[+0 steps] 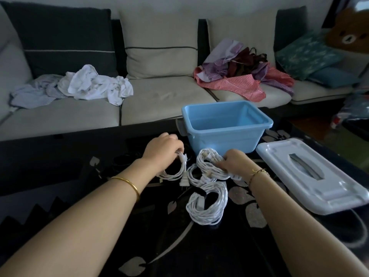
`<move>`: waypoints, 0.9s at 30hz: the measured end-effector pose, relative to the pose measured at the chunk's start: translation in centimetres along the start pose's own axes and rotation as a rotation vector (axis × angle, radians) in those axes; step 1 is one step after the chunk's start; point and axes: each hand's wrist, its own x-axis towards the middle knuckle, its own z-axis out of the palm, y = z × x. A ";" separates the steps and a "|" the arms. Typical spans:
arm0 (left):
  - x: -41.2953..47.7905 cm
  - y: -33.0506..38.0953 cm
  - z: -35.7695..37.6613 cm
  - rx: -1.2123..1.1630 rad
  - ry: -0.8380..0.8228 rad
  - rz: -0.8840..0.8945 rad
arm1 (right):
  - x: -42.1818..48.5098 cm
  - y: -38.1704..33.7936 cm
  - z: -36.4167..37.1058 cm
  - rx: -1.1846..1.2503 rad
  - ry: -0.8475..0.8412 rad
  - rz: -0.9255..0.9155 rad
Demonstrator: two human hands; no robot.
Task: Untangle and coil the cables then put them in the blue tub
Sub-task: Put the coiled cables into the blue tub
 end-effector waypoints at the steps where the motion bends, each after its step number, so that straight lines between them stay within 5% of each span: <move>1: -0.1 -0.1 -0.7 0.005 0.005 0.029 | 0.1 0.1 -0.1 0.007 -0.001 -0.010; 7: 1.0 -0.5 -7.2 -0.153 -0.098 0.012 | -0.9 0.2 -0.5 0.107 0.163 -0.059; 12: 2.5 1.4 -11.2 -0.537 -0.176 -0.105 | -2.8 0.7 -2.2 0.209 0.311 -0.116; 17: 5.9 3.4 -10.8 -0.817 -0.029 -0.388 | -5.4 2.3 -7.1 0.333 0.438 -0.047; 21: 9.6 5.4 -8.6 -0.904 -0.064 -0.604 | -2.9 2.5 -12.2 0.470 0.650 0.113; 24: 12.0 6.7 -6.6 -0.868 -0.213 -0.659 | 1.7 1.5 -14.4 0.562 0.544 0.176; 27: 13.7 7.4 -4.3 -0.786 -0.326 -0.642 | 6.1 1.0 -13.8 0.395 0.371 0.159</move>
